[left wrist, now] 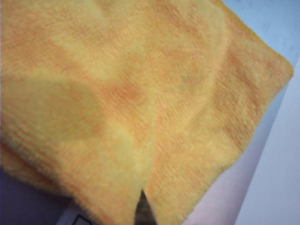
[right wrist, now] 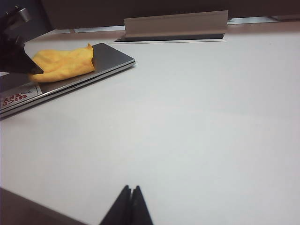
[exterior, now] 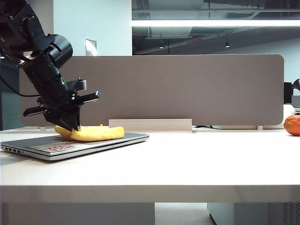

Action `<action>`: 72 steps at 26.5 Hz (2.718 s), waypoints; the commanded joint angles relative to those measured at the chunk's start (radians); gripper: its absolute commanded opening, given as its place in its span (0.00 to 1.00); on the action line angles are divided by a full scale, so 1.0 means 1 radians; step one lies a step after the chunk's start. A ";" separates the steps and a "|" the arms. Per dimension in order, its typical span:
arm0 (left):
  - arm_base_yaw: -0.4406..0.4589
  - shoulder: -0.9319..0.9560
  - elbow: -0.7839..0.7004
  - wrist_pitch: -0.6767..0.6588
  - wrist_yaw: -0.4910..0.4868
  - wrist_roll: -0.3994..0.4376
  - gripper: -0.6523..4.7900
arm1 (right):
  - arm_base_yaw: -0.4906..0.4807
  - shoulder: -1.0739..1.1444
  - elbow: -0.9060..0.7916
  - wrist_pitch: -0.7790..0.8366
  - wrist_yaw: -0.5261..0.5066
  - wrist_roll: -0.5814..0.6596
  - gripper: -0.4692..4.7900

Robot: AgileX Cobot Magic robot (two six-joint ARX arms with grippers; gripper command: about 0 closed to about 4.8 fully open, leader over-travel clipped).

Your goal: Pick up the yellow rag and put it over the laptop.

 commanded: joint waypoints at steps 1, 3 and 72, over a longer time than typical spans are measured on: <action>0.002 -0.002 0.004 -0.017 0.000 0.005 0.35 | 0.000 -0.001 -0.004 0.011 0.002 0.000 0.08; 0.002 -0.002 0.004 -0.036 -0.004 0.005 0.44 | 0.000 -0.001 -0.004 0.011 0.002 0.000 0.08; 0.019 -1.141 -0.708 0.037 -0.138 0.146 0.11 | -0.002 -0.001 -0.004 0.011 0.361 -0.037 0.08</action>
